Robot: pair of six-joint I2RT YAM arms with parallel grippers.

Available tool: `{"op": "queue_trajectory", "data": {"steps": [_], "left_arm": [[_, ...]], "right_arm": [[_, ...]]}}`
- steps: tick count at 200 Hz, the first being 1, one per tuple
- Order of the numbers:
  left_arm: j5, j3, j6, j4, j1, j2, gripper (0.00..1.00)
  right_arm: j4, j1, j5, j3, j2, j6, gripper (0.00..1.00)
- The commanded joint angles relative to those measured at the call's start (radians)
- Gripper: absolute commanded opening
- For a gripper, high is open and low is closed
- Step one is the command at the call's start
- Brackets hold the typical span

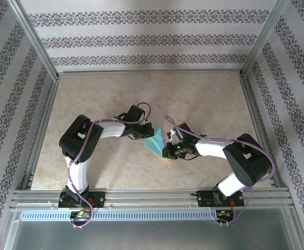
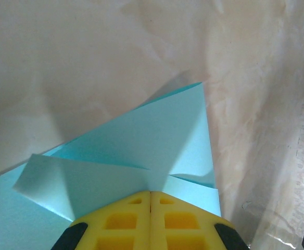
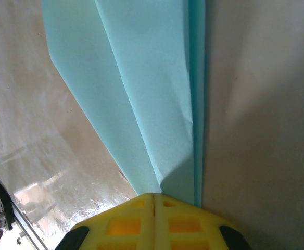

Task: Fold a paper plane with a square sheet of paper (fold left side to right side)
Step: Fourth fold the wing at the center of the table.

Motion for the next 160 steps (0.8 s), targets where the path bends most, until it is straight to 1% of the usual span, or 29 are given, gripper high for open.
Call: {"op": "queue_trajectory", "data": {"steps": [1,67,110,115,150,160], "left_arm": [[-0.077,-0.016,0.001,-0.077,0.003,0.065,0.00],[-0.078,-0.007,0.005,-0.085,0.005,0.072,0.00],[-0.077,-0.006,0.006,-0.087,0.004,0.073,0.00],[-0.077,-0.006,0.006,-0.086,0.005,0.072,0.00],[-0.061,-0.002,0.013,-0.073,0.004,0.061,0.00],[-0.050,0.003,0.014,-0.065,0.001,0.046,0.00]], "right_arm": [[-0.076,-0.006,0.013,-0.083,-0.008,0.024,0.00],[-0.080,-0.038,0.001,-0.204,-0.114,0.041,0.00],[-0.156,-0.053,-0.002,-0.218,-0.199,0.031,0.00],[-0.168,-0.056,-0.002,-0.244,-0.210,0.027,0.00],[-0.250,-0.078,-0.002,-0.230,-0.306,0.011,0.00],[-0.272,-0.087,0.000,-0.182,-0.333,0.000,0.00]]}}
